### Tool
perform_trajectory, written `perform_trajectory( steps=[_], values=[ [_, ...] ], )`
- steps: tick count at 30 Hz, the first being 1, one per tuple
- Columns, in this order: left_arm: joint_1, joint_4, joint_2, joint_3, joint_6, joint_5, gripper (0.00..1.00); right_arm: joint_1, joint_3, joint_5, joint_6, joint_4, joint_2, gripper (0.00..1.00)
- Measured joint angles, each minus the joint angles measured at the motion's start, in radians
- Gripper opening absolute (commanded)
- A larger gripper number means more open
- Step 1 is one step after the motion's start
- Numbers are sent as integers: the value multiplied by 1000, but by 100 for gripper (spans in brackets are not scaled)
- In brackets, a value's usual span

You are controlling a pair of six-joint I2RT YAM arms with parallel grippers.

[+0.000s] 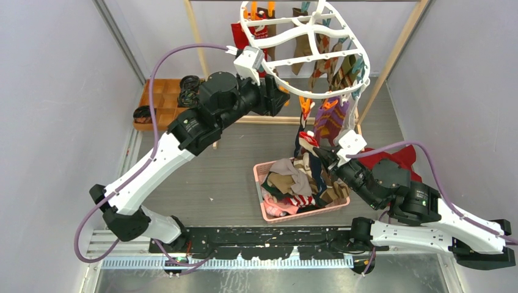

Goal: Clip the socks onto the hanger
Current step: Open the clamp at the hanger.

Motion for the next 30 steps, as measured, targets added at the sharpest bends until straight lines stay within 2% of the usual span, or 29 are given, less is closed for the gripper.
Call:
perform_trajectory(
  steps=[14, 30],
  values=[
    [27, 5, 73, 2, -26, 74, 55, 0, 0, 3, -3, 0, -1, 1],
    [29, 86, 92, 2, -52, 99, 54, 0, 0, 7, -4, 0, -1, 1]
  ],
)
